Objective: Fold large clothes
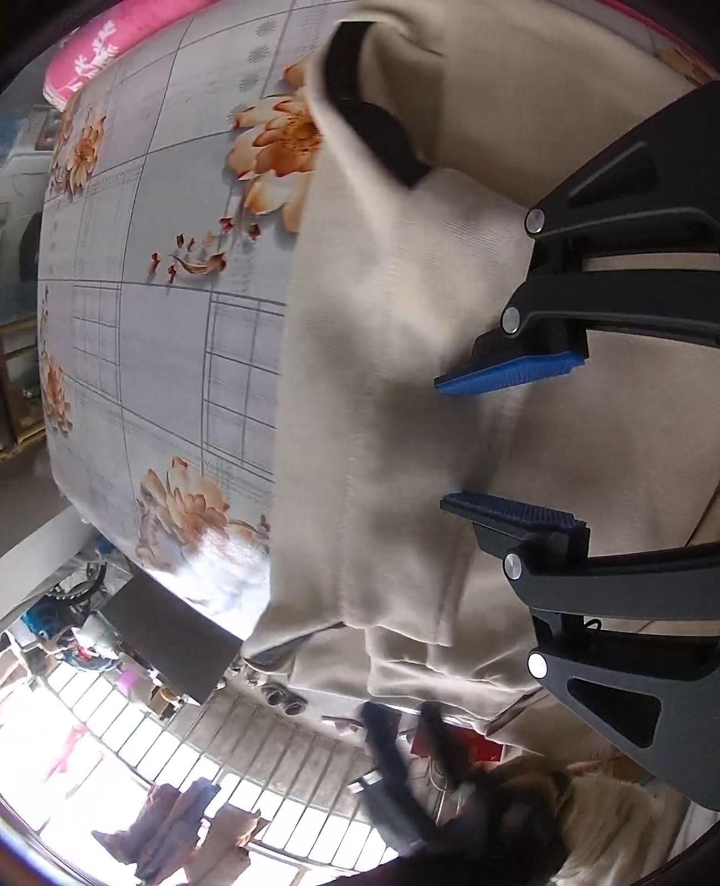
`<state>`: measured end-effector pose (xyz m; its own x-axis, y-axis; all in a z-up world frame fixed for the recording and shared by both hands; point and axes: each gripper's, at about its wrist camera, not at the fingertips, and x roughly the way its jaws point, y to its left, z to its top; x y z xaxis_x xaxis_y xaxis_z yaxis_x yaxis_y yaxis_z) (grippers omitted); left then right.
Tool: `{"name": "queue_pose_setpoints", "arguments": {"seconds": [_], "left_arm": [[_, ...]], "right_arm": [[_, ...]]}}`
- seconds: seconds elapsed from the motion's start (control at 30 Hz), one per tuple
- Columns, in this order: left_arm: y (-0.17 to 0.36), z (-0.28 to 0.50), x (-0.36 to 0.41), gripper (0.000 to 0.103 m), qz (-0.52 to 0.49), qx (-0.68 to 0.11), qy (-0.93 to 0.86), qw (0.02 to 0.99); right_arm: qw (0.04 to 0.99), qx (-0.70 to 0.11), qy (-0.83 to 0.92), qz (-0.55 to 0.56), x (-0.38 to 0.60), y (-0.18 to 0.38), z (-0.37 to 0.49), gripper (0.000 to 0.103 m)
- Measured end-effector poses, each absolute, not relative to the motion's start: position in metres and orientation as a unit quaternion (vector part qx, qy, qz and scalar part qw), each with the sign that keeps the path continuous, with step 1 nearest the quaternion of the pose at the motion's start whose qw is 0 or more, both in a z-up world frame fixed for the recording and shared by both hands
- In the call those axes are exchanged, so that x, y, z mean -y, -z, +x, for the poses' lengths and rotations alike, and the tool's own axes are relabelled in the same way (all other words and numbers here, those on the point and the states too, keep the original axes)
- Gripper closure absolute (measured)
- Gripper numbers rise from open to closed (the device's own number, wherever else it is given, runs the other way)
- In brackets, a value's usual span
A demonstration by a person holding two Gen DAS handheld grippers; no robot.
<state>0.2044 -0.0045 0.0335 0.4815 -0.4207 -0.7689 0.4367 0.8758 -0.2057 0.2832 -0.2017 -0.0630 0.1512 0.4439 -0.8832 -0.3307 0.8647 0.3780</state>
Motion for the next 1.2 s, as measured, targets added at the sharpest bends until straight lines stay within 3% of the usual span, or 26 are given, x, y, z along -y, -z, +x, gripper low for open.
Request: {"name": "queue_pose_setpoints", "arguments": {"seconds": [0.3, 0.43, 0.67, 0.77, 0.9, 1.0, 1.2], "left_arm": [[0.027, 0.241, 0.061, 0.071, 0.044, -0.525, 0.196, 0.827], [0.029, 0.233, 0.060, 0.071, 0.056, -0.517, 0.198, 0.831], [0.021, 0.229, 0.052, 0.071, 0.053, -0.523, 0.186, 0.830], [0.001, 0.215, 0.037, 0.066, 0.042, -0.517, 0.168, 0.838], [-0.028, 0.183, 0.003, 0.060, 0.015, -0.493, 0.144, 0.858], [-0.047, 0.145, -0.029, 0.058, -0.010, -0.476, 0.117, 0.872], [-0.050, 0.061, -0.082, 0.058, -0.044, -0.474, 0.074, 0.876]], "right_arm": [[0.806, -0.550, -0.216, 0.029, 0.240, 0.037, 0.263, 0.065], [0.799, -0.564, -0.207, 0.026, 0.258, 0.055, 0.255, 0.069], [0.810, -0.555, -0.188, 0.028, 0.266, 0.034, 0.247, 0.069], [0.817, -0.542, -0.195, 0.040, 0.275, 0.013, 0.227, 0.066], [0.829, -0.519, -0.206, 0.039, 0.283, -0.014, 0.187, 0.045], [0.826, -0.515, -0.226, 0.050, 0.280, -0.017, 0.150, 0.035], [0.800, -0.544, -0.244, 0.064, 0.261, 0.019, 0.101, 0.034]]}}
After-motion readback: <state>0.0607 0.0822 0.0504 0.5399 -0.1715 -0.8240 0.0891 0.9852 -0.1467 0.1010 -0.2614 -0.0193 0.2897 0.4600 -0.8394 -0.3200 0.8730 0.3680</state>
